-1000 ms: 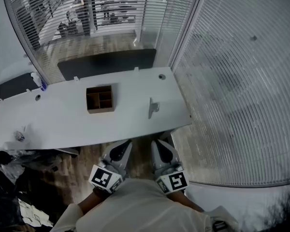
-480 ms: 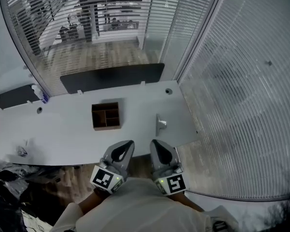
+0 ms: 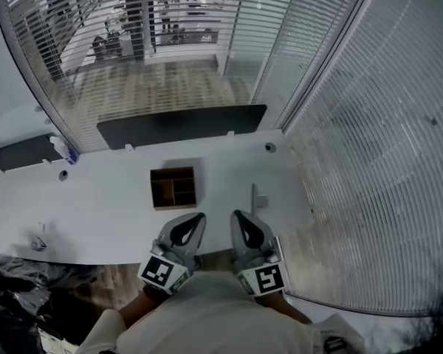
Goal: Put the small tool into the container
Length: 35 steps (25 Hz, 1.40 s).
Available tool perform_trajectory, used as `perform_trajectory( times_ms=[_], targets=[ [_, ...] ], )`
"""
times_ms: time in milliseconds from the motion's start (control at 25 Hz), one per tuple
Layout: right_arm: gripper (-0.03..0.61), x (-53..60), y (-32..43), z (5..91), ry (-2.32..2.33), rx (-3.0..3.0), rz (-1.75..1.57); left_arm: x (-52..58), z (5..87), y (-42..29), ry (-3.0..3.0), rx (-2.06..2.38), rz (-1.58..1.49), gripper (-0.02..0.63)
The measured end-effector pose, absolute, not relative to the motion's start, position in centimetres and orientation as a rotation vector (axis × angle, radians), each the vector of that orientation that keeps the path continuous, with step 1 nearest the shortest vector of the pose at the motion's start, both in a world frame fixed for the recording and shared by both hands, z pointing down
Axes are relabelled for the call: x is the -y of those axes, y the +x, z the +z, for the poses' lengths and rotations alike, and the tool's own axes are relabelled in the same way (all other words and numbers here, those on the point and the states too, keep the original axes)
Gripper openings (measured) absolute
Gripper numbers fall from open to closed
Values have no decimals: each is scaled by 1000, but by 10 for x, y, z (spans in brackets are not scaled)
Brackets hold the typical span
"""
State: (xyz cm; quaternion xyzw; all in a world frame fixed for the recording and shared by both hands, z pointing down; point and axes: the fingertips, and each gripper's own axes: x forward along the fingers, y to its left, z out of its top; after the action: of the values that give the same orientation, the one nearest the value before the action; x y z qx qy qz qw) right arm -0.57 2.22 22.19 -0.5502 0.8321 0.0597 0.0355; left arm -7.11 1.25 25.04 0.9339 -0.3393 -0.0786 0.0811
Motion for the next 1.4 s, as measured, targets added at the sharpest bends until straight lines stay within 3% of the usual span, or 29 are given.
perform_trajectory(
  times_ms=[1400],
  targets=[
    [0,29,47,228,-1627,-2643,166,55,247,-24,2812,1048,-149,3]
  ],
)
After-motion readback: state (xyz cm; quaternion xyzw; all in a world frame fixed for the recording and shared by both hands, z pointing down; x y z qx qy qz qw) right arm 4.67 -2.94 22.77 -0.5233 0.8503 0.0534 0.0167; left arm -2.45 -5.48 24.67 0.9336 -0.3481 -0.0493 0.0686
